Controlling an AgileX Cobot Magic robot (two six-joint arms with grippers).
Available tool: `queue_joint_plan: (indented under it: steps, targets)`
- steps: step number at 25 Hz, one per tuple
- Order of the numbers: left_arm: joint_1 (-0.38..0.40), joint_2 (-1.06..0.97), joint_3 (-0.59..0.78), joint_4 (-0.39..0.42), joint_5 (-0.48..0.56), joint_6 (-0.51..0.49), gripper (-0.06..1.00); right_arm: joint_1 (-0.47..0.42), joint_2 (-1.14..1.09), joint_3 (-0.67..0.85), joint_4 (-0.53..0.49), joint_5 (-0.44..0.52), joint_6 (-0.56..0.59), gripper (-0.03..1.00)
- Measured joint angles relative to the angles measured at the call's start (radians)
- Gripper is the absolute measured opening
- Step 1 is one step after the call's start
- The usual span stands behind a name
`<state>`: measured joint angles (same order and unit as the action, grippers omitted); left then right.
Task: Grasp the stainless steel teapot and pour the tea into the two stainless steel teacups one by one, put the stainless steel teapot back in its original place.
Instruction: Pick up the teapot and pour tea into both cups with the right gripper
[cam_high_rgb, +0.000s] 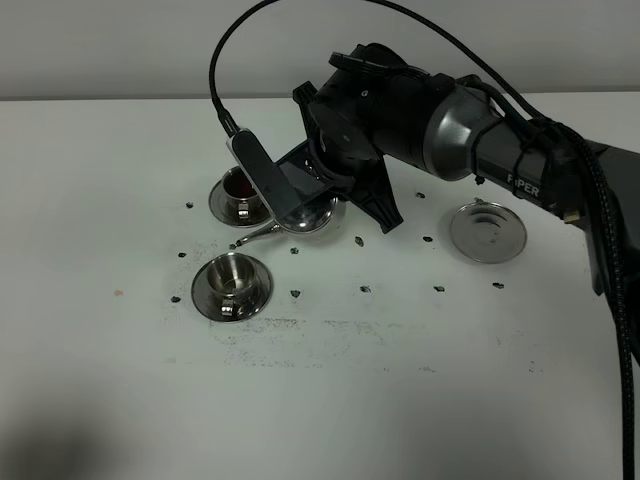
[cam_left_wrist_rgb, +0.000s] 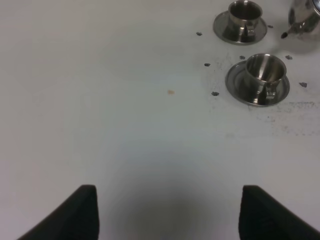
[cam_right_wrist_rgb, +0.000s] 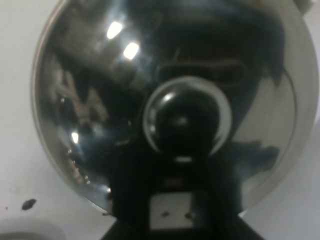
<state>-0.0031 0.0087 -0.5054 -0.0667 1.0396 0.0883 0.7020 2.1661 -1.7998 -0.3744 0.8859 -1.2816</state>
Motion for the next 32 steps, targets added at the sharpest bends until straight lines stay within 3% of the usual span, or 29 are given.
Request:
queue_joint_plan:
  steps: [32]
  targets:
    - [0.0, 0.0, 0.0, 0.0, 0.0, 0.0, 0.58, 0.066, 0.033, -0.002, -0.19, -0.001, 0.051, 0.2]
